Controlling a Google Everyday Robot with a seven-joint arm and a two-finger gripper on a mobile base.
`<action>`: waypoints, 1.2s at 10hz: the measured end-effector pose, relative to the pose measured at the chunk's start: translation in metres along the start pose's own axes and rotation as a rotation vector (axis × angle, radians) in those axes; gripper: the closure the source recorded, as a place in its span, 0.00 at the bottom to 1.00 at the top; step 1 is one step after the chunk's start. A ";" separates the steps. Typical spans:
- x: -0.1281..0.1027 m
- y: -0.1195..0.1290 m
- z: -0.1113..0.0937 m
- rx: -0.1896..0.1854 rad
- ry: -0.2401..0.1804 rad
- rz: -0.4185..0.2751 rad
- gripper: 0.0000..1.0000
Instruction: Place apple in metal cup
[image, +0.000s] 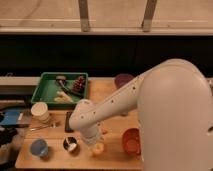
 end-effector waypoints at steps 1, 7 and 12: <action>-0.001 -0.010 -0.012 0.013 -0.019 0.011 1.00; -0.035 -0.019 -0.069 0.065 -0.126 -0.019 1.00; -0.052 0.026 -0.102 0.092 -0.191 -0.164 1.00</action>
